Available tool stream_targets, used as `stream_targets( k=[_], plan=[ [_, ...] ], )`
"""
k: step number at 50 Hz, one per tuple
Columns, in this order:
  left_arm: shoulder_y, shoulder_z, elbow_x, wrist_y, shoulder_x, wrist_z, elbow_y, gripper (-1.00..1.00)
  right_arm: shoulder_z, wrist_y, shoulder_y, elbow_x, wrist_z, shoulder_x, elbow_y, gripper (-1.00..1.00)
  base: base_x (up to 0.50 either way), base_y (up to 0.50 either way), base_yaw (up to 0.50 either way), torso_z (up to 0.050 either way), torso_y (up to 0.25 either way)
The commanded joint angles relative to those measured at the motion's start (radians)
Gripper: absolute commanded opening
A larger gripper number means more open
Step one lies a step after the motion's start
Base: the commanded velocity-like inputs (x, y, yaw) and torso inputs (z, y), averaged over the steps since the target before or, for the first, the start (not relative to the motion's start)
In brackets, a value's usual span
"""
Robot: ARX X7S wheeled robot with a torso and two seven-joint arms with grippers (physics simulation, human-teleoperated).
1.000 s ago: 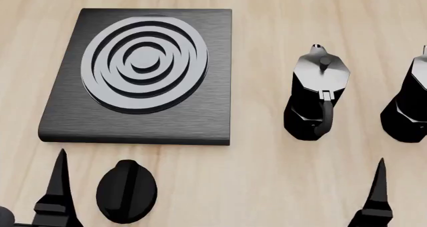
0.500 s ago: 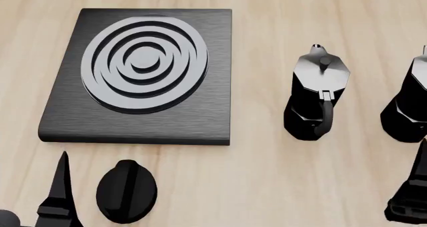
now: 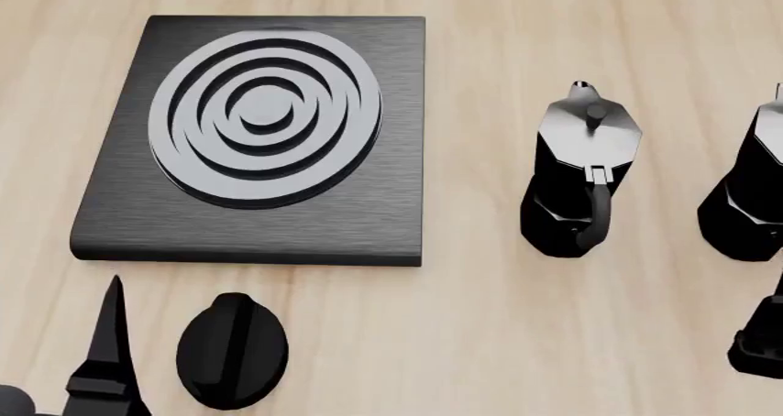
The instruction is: Put the right moka pot on the stove.
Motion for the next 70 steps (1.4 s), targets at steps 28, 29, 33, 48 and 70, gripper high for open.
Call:
stream_targets(
  k=[28, 29, 33, 48, 70],
  plan=[
    [-0.010, 0.023, 0.008, 0.005, -0.011, -0.016, -0.008, 1.00, -0.159, 0.084, 0.260, -0.085, -0.011, -0.021, 0.232, 1.00, 0.00, 0.00, 0.00, 0.000, 0.000],
    [-0.012, 0.022, 0.006, 0.002, -0.012, -0.018, -0.006, 1.00, -0.161, 0.086, 0.265, -0.086, -0.014, -0.020, 0.235, 1.00, 0.00, 0.00, 0.00, 0.000, 0.000],
    [-0.013, 0.025, 0.007, 0.002, -0.012, -0.020, -0.006, 1.00, -0.167, 0.090, 0.276, -0.091, -0.013, -0.019, 0.239, 1.00, 0.00, 0.00, 0.00, 0.000, 0.000],
    [-0.019, 0.032, 0.004, -0.005, -0.016, -0.030, -0.005, 1.00, -0.215, 0.096, 0.352, -0.124, -0.035, -0.042, 0.329, 1.00, 0.00, 0.00, 0.00, 0.000, 0.000],
    [-0.017, 0.036, 0.006, 0.008, -0.022, -0.036, -0.007, 1.00, -0.263, 0.102, 0.433, -0.161, -0.049, -0.072, 0.412, 1.00, 0.00, 0.00, 0.00, 0.000, 0.000]
  ],
)
